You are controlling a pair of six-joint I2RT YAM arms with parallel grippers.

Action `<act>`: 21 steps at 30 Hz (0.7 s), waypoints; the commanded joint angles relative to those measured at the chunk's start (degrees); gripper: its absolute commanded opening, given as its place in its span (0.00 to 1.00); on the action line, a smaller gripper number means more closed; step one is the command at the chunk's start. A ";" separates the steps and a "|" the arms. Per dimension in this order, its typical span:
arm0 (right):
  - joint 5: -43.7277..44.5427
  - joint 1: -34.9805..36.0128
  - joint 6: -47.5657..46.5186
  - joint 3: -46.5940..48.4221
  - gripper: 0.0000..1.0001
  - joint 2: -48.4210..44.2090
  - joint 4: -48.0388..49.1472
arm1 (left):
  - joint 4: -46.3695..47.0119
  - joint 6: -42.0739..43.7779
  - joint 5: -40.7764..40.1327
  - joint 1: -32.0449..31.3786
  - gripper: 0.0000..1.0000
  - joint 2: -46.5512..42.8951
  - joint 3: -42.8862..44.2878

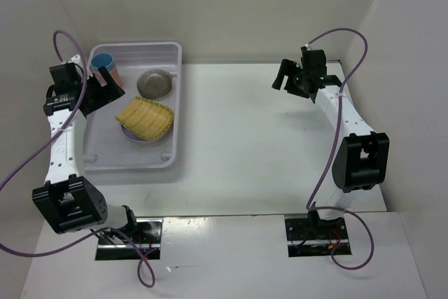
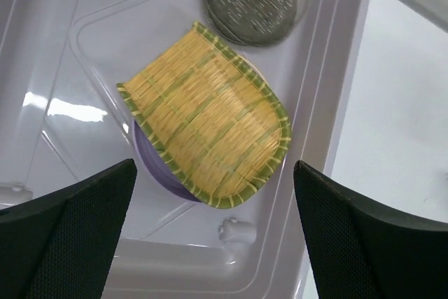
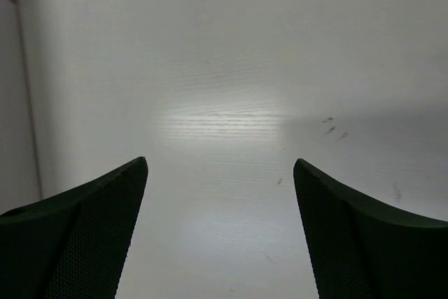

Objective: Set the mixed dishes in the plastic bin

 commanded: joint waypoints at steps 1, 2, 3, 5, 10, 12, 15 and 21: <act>12.92 -0.40 -3.71 3.30 0.91 -0.34 -0.59 | 1.17 8.04 -1.51 -2.95 0.99 -4.27 -0.74; 14.93 -0.40 -4.40 3.30 0.92 -0.34 -0.59 | 2.91 9.87 -2.04 -4.26 0.99 -5.84 -1.87; 15.82 0.21 -4.41 3.30 0.92 -0.34 -0.59 | 3.80 11.02 -2.66 -4.97 0.99 -6.64 -2.67; 16.88 0.74 -4.41 2.78 0.94 -0.34 0.55 | 6.52 13.65 -3.63 -6.90 0.99 -8.57 -4.51; 19.25 1.27 -2.04 0.68 0.97 -1.30 3.01 | 7.42 17.10 -2.31 -8.76 0.99 -7.36 -6.37; 21.70 1.97 -2.82 -0.56 1.00 -2.97 5.38 | 7.41 18.59 -1.53 -9.64 0.99 -6.04 -5.84; 23.56 4.60 -5.63 -0.56 1.00 -3.59 6.44 | 6.89 17.81 0.94 -10.25 0.99 -5.42 -5.84; 29.28 9.18 -5.64 -3.46 1.00 -5.17 6.96 | 13.21 14.55 2.53 -10.25 0.99 -8.05 -11.98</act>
